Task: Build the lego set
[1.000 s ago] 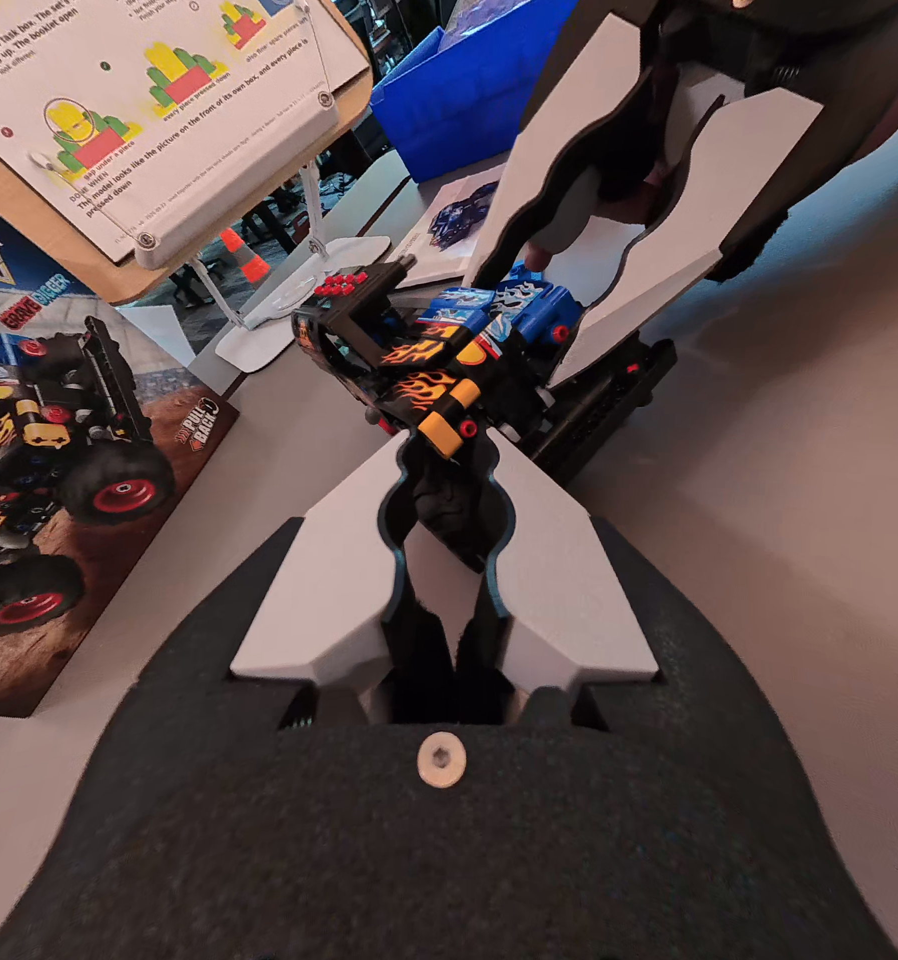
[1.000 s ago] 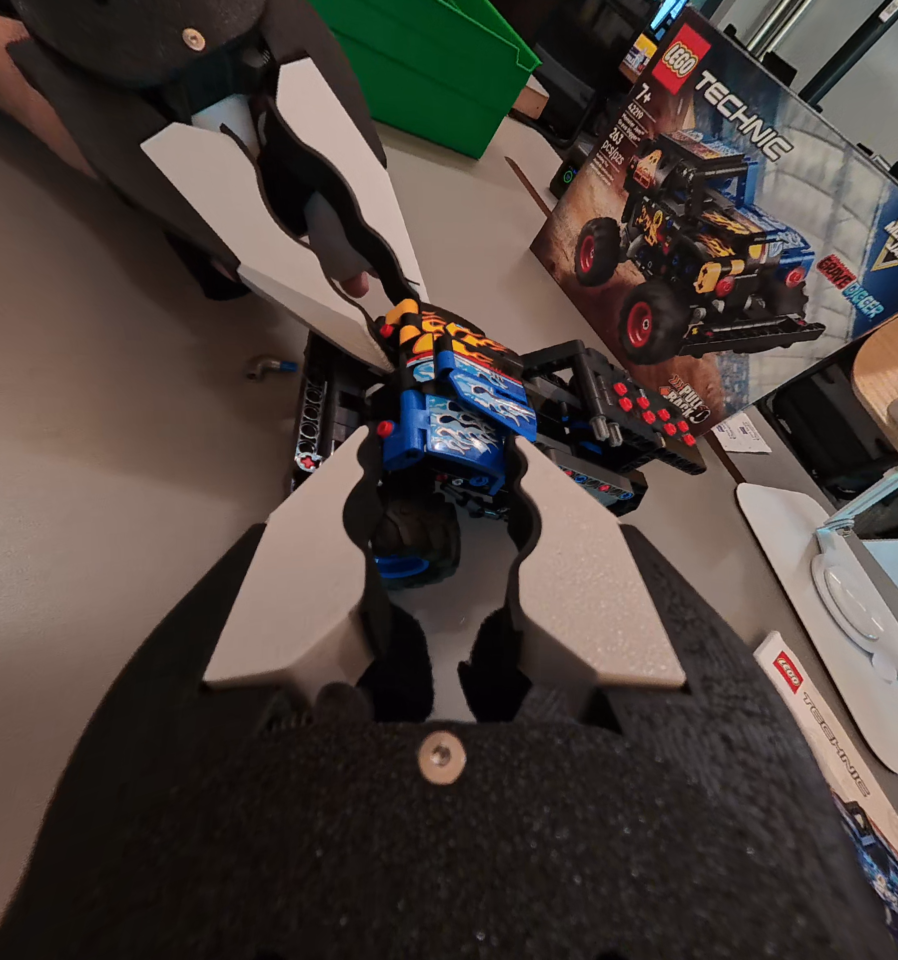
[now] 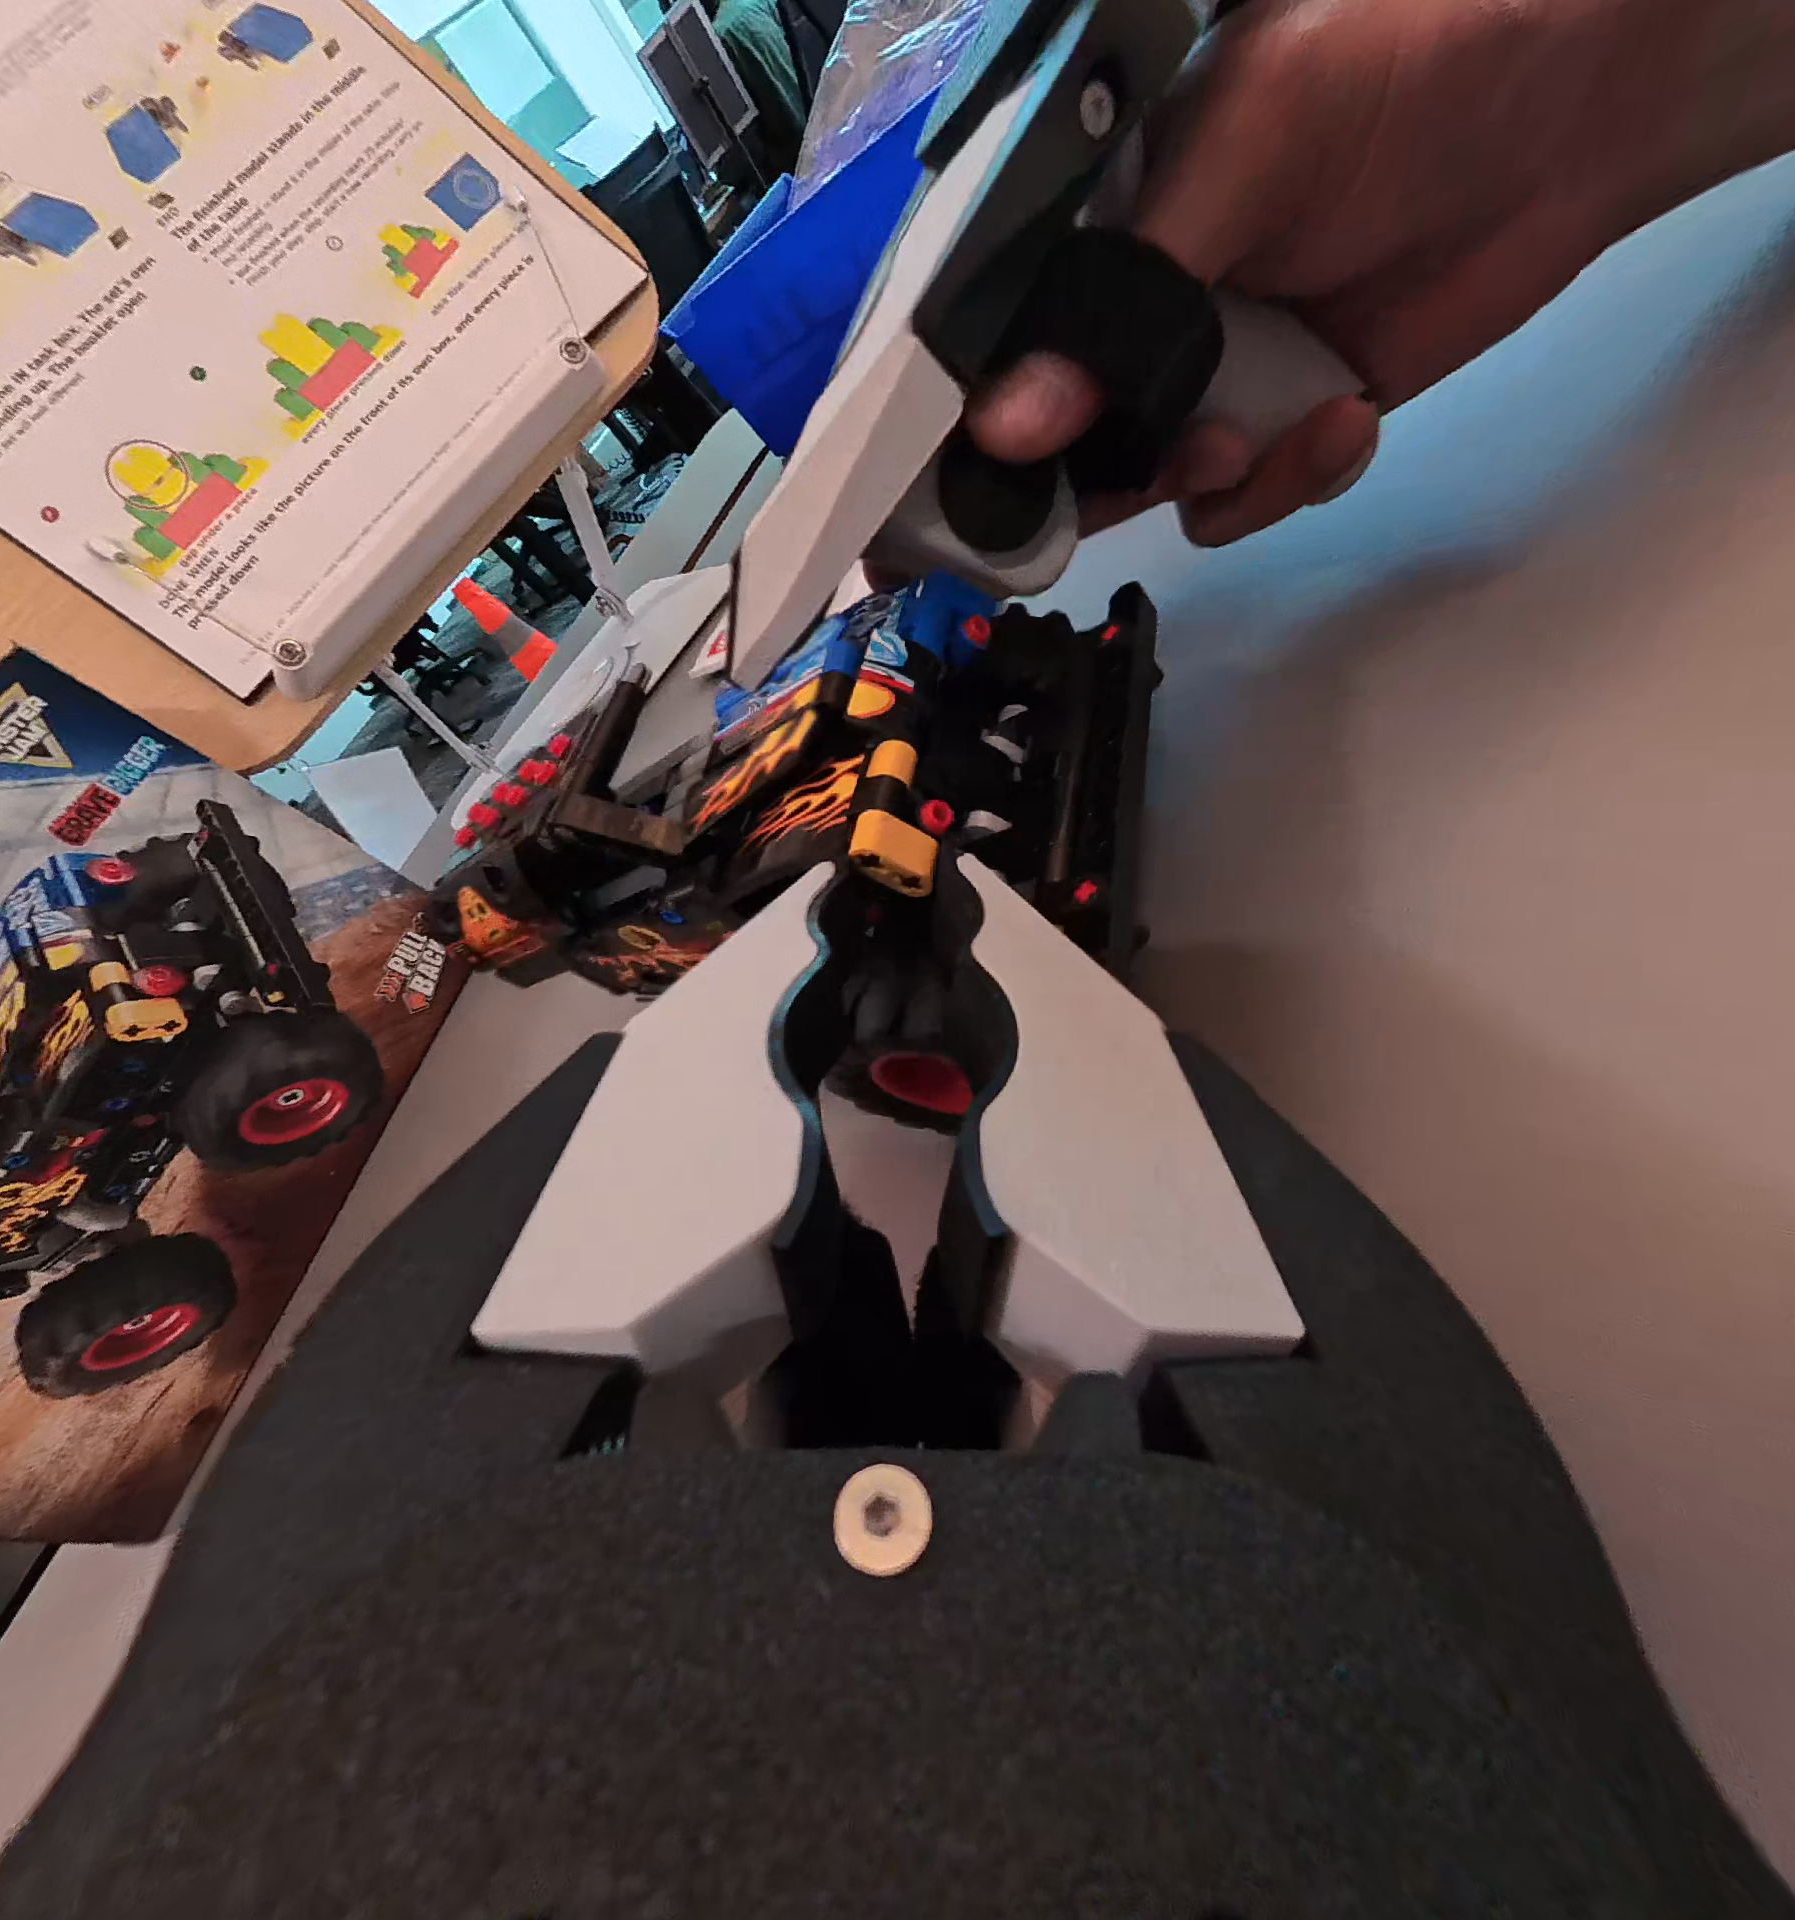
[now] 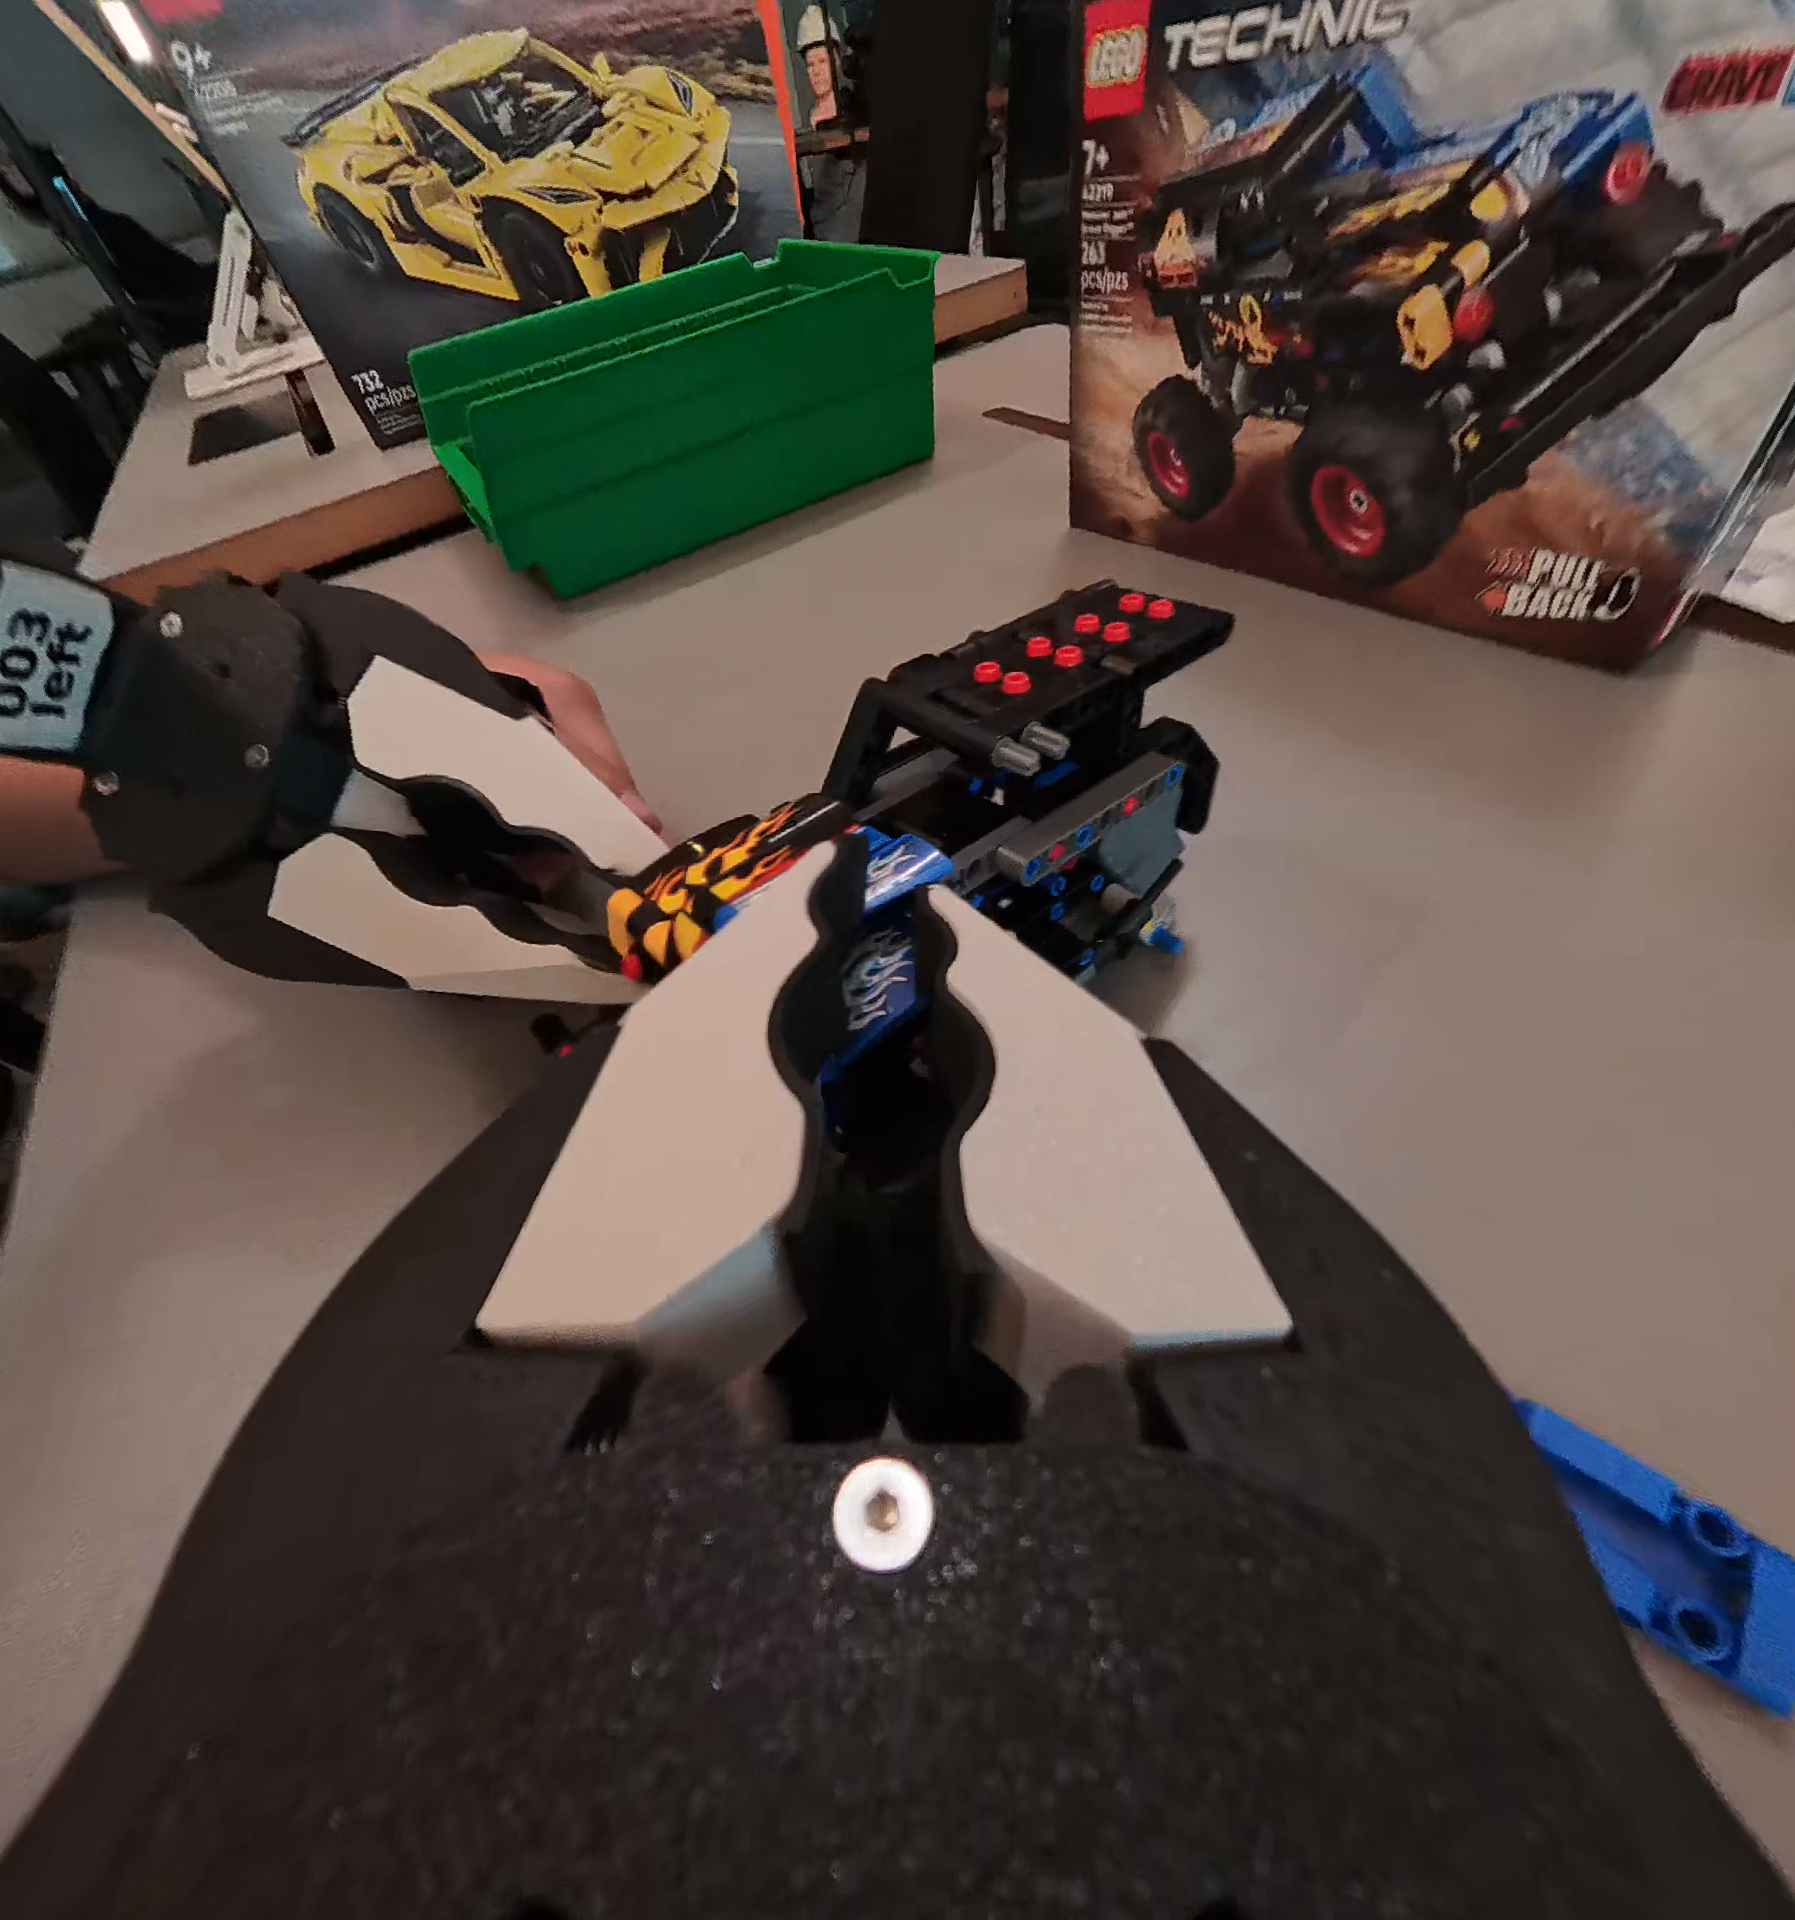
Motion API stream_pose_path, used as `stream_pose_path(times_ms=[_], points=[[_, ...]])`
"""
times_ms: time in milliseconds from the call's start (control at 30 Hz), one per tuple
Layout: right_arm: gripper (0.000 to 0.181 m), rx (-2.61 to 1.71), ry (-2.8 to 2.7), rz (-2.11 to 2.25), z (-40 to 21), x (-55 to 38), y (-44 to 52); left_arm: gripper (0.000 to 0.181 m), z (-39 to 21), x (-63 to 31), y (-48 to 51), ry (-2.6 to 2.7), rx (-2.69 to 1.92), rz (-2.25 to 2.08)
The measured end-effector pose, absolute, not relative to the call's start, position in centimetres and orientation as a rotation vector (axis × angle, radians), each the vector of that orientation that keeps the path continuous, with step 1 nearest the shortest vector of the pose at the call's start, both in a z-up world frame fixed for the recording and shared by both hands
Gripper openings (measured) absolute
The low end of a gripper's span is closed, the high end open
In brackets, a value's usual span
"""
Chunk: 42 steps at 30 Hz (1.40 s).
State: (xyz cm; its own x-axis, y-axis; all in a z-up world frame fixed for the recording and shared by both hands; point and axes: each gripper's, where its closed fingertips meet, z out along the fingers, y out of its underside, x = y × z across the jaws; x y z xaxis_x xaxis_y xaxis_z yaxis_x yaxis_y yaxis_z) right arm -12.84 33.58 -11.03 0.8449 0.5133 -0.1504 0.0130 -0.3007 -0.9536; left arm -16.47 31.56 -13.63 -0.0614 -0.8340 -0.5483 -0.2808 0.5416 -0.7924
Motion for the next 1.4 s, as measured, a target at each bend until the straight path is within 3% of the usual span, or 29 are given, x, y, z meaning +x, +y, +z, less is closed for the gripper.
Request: stream_pose_path(times_ms=[100,400,600,800,933,1033,1100,1267,1333,1400], points=[[0.006,-1.786,-0.449,0.466,-10.9,-13.0,33.6,0.011,-13.8,-16.4,31.1,1.629,-0.959,-0.594],[0.011,-1.841,-0.31,0.847,-11.1,-12.9,33.3,0.011,-13.8,-16.4,31.0,1.633,-0.968,-0.606],[0.026,-1.825,-0.409,0.568,-10.8,-11.0,33.5,0.012,-12.9,-17.2,30.4,1.627,-1.073,-0.83],[0.026,-1.765,-0.504,0.446,-9.6,-9.8,34.3,0.024,-8.9,-18.5,34.1,1.461,-1.216,-1.148],[0.026,-1.732,-0.668,0.686,-8.6,-11.7,34.8,0.043,-9.0,-17.5,36.7,1.572,-1.302,-1.231],[0.029,-1.734,-0.674,0.949,-8.4,-11.3,36.3,0.088,-9.7,-15.7,38.9,1.667,-1.319,-1.19],[0.027,-1.729,-0.7,1.093,-9.1,-11.2,36.9,0.104,-10.0,-14.3,39.5,1.678,-1.322,-1.188],[0.02,-1.766,-0.66,1.4,-10.4,-11.7,36.5,0.102,-11.0,-12.2,38.8,1.732,-1.323,-1.21],[0.015,-1.768,-0.66,1.452,-10.3,-12.0,36.1,0.088,-11.1,-11.8,38.9,1.726,-1.318,-1.2],[0.011,-1.798,-0.63,1.49,-10.5,-12.3,36.1,0.085,-11.0,-11.5,38.9,1.711,-1.323,-1.195]])
